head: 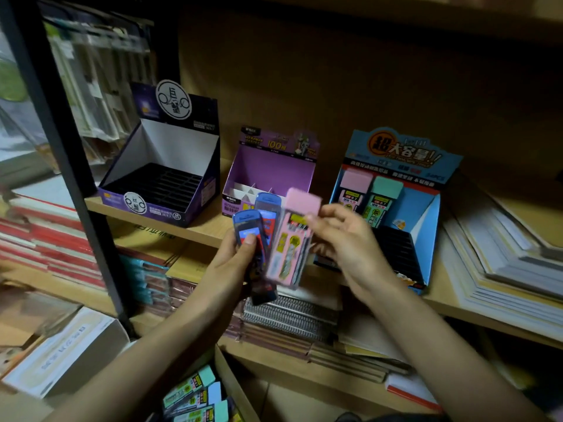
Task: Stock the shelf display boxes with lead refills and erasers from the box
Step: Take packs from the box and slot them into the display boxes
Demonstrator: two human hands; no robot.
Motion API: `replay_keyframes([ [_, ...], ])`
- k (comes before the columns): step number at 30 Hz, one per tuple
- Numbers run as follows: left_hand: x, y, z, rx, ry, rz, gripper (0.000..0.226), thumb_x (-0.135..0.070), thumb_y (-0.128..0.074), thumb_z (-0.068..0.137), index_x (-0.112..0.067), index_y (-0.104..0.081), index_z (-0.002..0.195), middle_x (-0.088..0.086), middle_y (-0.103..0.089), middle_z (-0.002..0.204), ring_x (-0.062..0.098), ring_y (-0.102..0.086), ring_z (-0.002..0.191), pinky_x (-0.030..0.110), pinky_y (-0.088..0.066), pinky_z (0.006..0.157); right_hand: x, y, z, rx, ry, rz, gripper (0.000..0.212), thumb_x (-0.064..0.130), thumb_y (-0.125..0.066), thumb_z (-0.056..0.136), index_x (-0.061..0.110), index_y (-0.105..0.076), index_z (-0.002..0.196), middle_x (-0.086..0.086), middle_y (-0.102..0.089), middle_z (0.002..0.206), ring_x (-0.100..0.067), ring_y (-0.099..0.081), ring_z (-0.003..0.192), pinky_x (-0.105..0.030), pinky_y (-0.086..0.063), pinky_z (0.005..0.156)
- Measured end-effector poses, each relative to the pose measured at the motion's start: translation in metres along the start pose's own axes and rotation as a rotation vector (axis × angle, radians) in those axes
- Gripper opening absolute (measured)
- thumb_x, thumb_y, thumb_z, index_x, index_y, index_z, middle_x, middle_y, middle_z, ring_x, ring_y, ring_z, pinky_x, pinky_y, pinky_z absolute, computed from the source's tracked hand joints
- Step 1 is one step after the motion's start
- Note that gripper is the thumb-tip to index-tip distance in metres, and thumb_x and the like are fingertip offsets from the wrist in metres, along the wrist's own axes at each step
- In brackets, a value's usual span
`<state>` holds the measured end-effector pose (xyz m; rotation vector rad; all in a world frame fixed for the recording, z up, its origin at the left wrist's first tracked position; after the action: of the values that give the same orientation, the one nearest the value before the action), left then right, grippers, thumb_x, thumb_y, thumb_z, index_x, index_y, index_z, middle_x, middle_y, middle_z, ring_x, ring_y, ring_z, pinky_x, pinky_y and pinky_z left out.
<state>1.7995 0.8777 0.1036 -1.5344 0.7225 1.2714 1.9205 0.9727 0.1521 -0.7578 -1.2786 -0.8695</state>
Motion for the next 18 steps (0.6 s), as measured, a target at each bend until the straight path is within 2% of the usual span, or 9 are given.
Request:
replay_keyframes([
  [4,-0.005,0.001,0.010,0.015,-0.038,0.003,0.021,-0.031,-0.039,0.098,-0.032,-0.056,0.110,-0.001,-0.074,0.088,0.011,-0.069,0.067,0.024,-0.054,0.055,0.046,0.077,0.015,-0.297,0.232,-0.162,0.011,0.008,-0.060,0.089,0.019,-0.058,0.090,0.005,-0.069,0.083,0.000,-0.064,0.069,-0.014,-0.048,0.052],
  [8,-0.009,-0.005,0.019,0.032,-0.054,-0.024,0.022,-0.029,-0.039,0.098,-0.029,-0.055,0.112,0.001,-0.074,0.086,0.012,-0.068,0.065,0.023,-0.054,0.054,0.059,0.123,0.018,-0.489,0.367,-0.318,0.013,0.007,-0.063,0.087,0.010,-0.060,0.099,0.008,-0.063,0.080,0.009,-0.061,0.065,-0.009,-0.048,0.055],
  [12,-0.004,-0.012,0.022,0.040,-0.053,-0.025,0.021,-0.028,-0.039,0.098,-0.029,-0.056,0.109,0.001,-0.074,0.084,0.012,-0.068,0.064,0.023,-0.053,0.052,0.052,0.121,0.031,-0.466,0.376,-0.353,0.015,0.005,-0.064,0.086,0.014,-0.061,0.098,0.009,-0.063,0.081,0.008,-0.061,0.066,-0.011,-0.050,0.061],
  [16,0.006,-0.013,0.020,0.056,-0.042,0.031,0.022,-0.034,-0.041,0.095,-0.035,-0.058,0.109,0.001,-0.075,0.091,0.013,-0.070,0.072,0.023,-0.054,0.056,0.049,0.108,0.041,-0.401,0.376,-0.475,0.017,0.009,-0.069,0.083,0.020,-0.065,0.095,0.011,-0.064,0.084,0.010,-0.059,0.072,-0.004,-0.044,0.064],
  [18,0.009,-0.010,0.019,0.057,-0.035,0.045,0.027,-0.038,-0.043,0.090,-0.036,-0.057,0.113,0.001,-0.074,0.095,0.014,-0.071,0.075,0.022,-0.054,0.056,0.046,0.104,0.045,-0.366,0.361,-0.519,0.017,0.010,-0.070,0.081,0.020,-0.066,0.094,0.009,-0.065,0.086,0.004,-0.060,0.078,-0.006,-0.046,0.067],
])
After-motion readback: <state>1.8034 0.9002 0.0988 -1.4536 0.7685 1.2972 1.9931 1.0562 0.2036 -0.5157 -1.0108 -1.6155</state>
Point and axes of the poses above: each hand's wrist, its own z-axis towards the middle knuckle, its own y-axis out of the back of the hand, x = y × z, the point moved 10 cm from there along z, towards the middle knuckle
